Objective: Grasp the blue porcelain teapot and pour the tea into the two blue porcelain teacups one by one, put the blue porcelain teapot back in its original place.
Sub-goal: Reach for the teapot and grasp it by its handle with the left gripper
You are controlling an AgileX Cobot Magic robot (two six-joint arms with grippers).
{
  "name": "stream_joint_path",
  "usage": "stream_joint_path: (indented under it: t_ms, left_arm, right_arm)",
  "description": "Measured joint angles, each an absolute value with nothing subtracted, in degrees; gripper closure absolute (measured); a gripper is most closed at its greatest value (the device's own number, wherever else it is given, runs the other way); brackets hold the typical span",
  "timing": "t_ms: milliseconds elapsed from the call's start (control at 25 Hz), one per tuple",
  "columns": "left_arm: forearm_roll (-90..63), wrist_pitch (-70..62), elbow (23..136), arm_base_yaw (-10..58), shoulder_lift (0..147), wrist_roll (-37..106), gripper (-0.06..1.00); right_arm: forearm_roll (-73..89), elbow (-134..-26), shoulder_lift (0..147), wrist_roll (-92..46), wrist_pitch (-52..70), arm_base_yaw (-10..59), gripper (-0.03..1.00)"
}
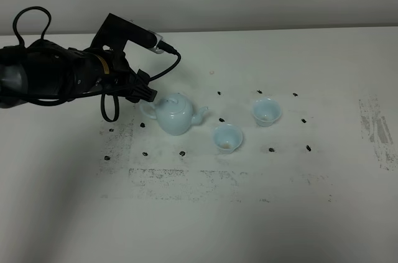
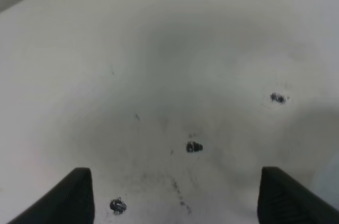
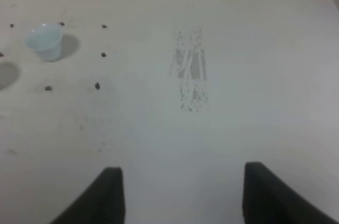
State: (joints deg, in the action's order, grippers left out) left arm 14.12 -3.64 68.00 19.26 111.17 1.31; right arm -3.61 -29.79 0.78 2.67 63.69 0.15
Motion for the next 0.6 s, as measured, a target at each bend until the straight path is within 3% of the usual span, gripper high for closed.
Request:
stream_joint_path:
  t_ms: [600]
  left_arm:
    - [13.54, -7.24, 68.0, 19.76, 111.3, 1.05, 0.33]
  right_arm:
    - [-3.61, -29.79, 0.78, 2.67, 63.69, 0.15, 0.49]
